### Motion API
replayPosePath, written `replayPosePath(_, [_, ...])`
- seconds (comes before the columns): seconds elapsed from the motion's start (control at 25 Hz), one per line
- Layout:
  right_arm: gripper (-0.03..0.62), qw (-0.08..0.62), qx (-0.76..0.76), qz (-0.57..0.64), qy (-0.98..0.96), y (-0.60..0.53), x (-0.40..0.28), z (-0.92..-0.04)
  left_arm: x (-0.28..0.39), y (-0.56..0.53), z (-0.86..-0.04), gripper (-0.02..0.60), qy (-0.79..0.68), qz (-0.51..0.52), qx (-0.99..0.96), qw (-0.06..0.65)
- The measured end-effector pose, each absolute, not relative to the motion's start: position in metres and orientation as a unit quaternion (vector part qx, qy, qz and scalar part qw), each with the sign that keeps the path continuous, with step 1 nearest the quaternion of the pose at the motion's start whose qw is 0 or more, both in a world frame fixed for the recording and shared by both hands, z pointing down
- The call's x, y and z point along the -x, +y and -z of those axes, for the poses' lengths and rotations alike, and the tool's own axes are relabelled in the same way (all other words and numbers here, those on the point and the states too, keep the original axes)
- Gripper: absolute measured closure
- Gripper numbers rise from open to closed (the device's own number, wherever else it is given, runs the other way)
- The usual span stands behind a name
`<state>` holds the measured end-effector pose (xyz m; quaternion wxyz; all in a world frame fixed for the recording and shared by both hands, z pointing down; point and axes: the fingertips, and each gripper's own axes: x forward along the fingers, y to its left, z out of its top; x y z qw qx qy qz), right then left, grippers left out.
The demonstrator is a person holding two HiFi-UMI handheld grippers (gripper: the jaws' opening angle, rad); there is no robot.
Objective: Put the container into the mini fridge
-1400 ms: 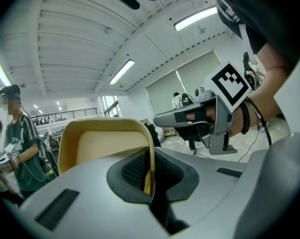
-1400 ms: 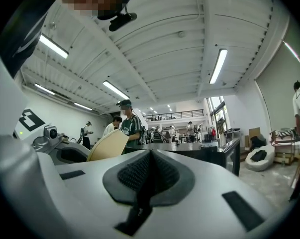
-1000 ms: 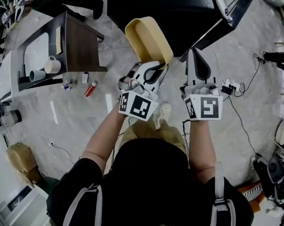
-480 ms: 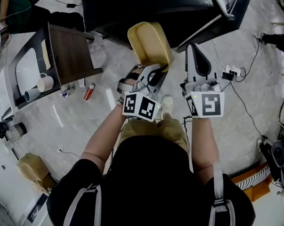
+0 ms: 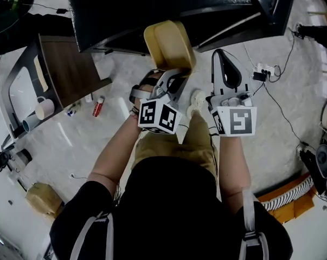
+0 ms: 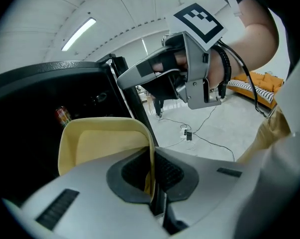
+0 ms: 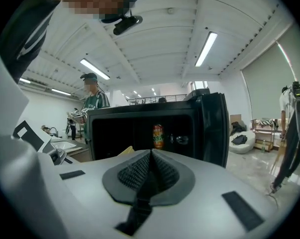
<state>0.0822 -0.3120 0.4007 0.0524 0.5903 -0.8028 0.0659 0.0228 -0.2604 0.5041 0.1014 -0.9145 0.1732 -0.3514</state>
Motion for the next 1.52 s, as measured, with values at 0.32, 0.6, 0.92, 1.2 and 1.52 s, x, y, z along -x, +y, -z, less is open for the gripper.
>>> replayPosePath(0.32, [0.557, 0.044, -0.564, -0.078, -0.821, -0.337, -0.092, -0.435, -0.037, -0.295, -0.546, 0.557, 0.196, 0.394, 0.893, 0.096])
replayPosePath(0.6, [0.557, 0.039, -0.530, -0.079, -0.843, -0.356, -0.091, -0.452, -0.052, -0.314, -0.565, 0.557, 0.197, 0.433, 0.872, 0.112])
replayPosePath(0.92, [0.557, 0.045, -0.518, -0.091, -0.849, -0.364, -0.104, -0.467, -0.068, -0.338, -0.594, 0.557, 0.182, 0.465, 0.859, 0.111])
replayPosePath(1.2, [0.557, 0.044, -0.512, -0.098, -0.852, -0.360, -0.109, -0.470, -0.078, -0.355, -0.599, 0.557, 0.173, 0.475, 0.856, 0.112])
replayPosePath(1.52, [0.557, 0.047, -0.514, -0.098, -0.851, -0.360, -0.116, -0.475, -0.079, -0.380, -0.613, 0.557, 0.163, 0.497, 0.844, 0.121])
